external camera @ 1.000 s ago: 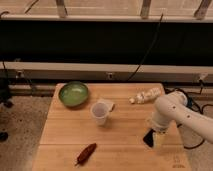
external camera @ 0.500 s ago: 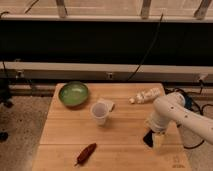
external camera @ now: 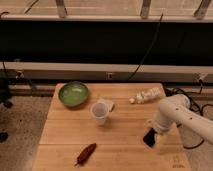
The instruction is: Place the eraser in the ceramic cup
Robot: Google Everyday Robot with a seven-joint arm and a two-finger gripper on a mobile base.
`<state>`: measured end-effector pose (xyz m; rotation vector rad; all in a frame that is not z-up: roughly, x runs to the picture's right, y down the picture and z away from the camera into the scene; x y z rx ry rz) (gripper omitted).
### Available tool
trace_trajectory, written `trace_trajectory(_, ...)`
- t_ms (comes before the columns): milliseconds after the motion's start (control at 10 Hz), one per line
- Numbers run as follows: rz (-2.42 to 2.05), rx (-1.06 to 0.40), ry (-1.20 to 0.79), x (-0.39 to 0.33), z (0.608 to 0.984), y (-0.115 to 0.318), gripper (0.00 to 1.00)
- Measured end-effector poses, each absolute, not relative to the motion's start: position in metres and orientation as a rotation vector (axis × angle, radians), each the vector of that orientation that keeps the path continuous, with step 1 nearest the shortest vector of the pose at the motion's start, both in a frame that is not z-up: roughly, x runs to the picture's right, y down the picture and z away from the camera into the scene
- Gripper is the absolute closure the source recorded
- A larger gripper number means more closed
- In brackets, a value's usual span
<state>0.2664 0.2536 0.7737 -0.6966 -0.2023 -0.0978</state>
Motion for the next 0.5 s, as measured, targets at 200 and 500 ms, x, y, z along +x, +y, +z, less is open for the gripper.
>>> trace_trajectory(200, -0.115, -0.675, -0.208, 0.268, 0.777, 0.255, 0.20)
trace_trajectory(500, -0.181, -0.661, -0.207, 0.269, 0.788, 0.260, 0.20)
